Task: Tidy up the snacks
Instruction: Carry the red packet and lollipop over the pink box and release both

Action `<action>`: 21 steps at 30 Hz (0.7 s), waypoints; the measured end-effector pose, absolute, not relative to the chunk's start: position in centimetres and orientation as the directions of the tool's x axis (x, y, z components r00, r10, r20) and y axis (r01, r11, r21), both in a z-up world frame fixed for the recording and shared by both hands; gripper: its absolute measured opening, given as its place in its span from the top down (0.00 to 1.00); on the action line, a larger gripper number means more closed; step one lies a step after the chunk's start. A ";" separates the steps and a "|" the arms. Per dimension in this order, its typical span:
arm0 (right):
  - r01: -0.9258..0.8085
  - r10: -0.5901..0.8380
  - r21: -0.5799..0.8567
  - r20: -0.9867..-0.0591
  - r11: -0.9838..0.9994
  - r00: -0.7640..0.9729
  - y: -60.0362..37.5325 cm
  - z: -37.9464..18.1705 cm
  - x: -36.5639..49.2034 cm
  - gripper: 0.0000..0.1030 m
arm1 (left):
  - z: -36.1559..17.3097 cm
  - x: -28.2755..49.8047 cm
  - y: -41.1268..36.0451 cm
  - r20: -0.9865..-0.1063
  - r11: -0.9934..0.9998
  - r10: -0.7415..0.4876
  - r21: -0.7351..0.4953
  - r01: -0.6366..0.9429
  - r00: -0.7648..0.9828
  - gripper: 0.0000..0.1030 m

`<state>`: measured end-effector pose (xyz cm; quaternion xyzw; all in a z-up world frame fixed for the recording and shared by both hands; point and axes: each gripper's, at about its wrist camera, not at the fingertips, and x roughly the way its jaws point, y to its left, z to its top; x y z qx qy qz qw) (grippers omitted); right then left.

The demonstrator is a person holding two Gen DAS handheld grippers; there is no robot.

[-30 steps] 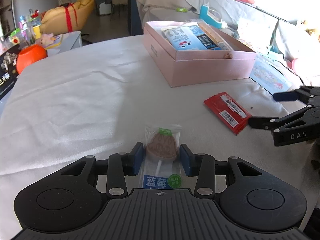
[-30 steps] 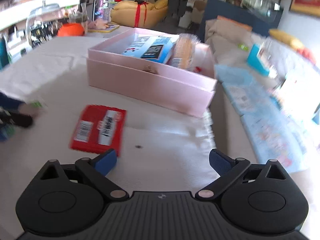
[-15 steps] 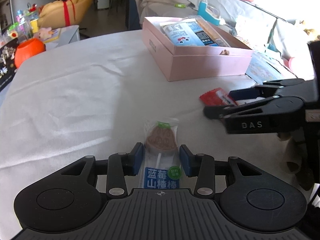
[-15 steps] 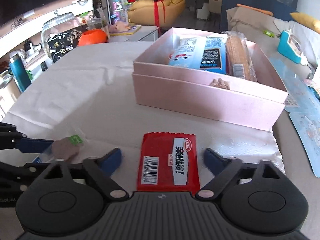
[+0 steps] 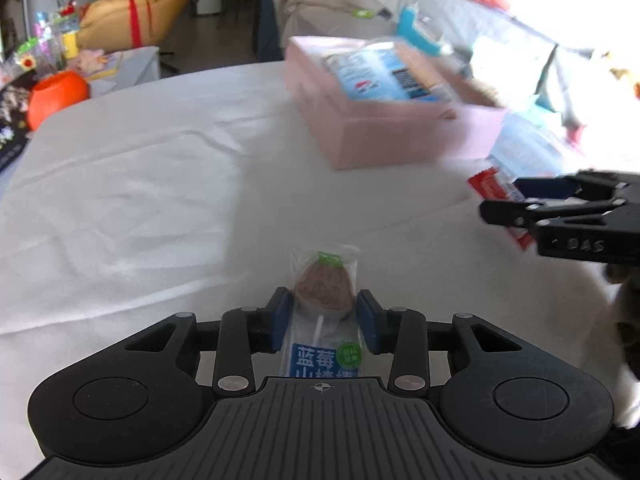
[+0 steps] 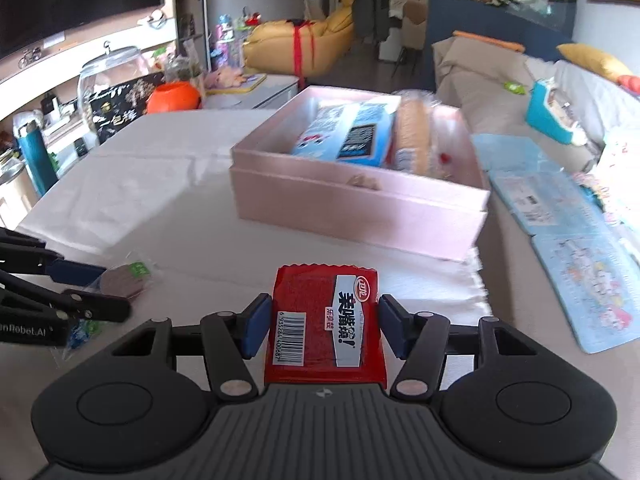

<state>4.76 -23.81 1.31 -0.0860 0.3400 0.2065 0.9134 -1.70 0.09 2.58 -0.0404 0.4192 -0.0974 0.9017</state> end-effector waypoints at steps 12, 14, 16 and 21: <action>-0.404 0.381 0.025 -0.389 0.914 0.839 -27.3 12.3 8.5 0.43 | 17.2 6.0 -0.9 -0.353 0.918 -0.377 -0.269 0.293 0.856 0.59; -0.391 0.375 0.035 -0.370 0.920 0.850 -26.9 14.3 11.1 0.42 | 17.8 9.8 -0.7 -0.331 0.886 -0.420 -0.352 0.303 0.845 0.59; -0.392 0.380 0.054 -0.396 0.918 0.836 -26.6 15.1 13.9 0.33 | 15.7 14.2 -0.1 -0.353 0.821 -0.499 -0.485 0.301 0.791 0.59; -0.351 0.352 0.094 -0.477 0.932 0.806 -26.5 13.5 17.5 0.26 | 7.9 18.6 -0.9 -0.538 0.872 -0.439 -0.448 0.197 0.720 0.59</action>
